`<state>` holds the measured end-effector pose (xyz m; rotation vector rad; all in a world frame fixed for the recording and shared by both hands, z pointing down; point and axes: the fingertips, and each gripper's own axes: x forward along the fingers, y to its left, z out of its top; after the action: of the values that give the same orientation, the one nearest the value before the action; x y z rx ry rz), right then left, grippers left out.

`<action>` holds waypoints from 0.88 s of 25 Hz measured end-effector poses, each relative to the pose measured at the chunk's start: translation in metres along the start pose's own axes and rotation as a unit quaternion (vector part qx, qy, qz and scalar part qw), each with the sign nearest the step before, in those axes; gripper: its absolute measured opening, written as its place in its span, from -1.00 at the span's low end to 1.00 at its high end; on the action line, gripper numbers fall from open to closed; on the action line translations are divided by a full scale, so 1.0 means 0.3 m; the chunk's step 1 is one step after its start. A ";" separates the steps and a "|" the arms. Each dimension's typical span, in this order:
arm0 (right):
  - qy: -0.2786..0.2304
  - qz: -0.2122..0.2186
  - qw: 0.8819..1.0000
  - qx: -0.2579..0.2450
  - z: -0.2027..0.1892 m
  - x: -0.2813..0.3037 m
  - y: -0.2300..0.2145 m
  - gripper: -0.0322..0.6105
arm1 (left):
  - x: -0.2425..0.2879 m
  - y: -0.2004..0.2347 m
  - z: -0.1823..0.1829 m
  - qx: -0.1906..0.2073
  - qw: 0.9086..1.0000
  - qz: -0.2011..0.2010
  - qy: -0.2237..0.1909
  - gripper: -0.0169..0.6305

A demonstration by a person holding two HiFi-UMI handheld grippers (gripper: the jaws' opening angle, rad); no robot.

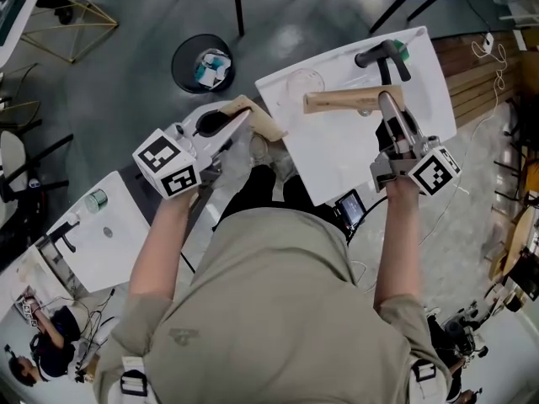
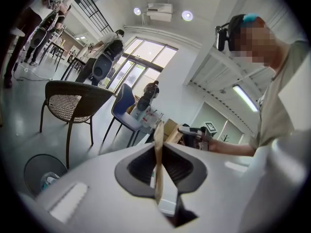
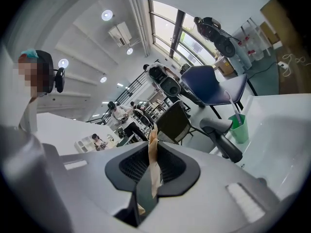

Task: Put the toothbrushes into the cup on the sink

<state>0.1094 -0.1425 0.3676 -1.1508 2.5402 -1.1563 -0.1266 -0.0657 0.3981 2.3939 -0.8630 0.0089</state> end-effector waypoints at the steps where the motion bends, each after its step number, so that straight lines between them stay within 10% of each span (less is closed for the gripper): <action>1: -0.002 -0.006 1.000 -0.004 0.006 0.007 -0.005 -0.74 | -0.003 0.005 0.001 -0.001 1.000 0.000 0.000 -0.83; 22: 0.044 -0.046 0.990 -0.129 -0.042 0.191 -0.039 -0.74 | -0.052 0.095 -0.014 -0.015 1.000 0.012 0.005 -0.83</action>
<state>0.0711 -0.1793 0.3952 -1.3110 2.7968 -0.9347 -0.1548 -0.0720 0.4137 2.3531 -0.8816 0.0169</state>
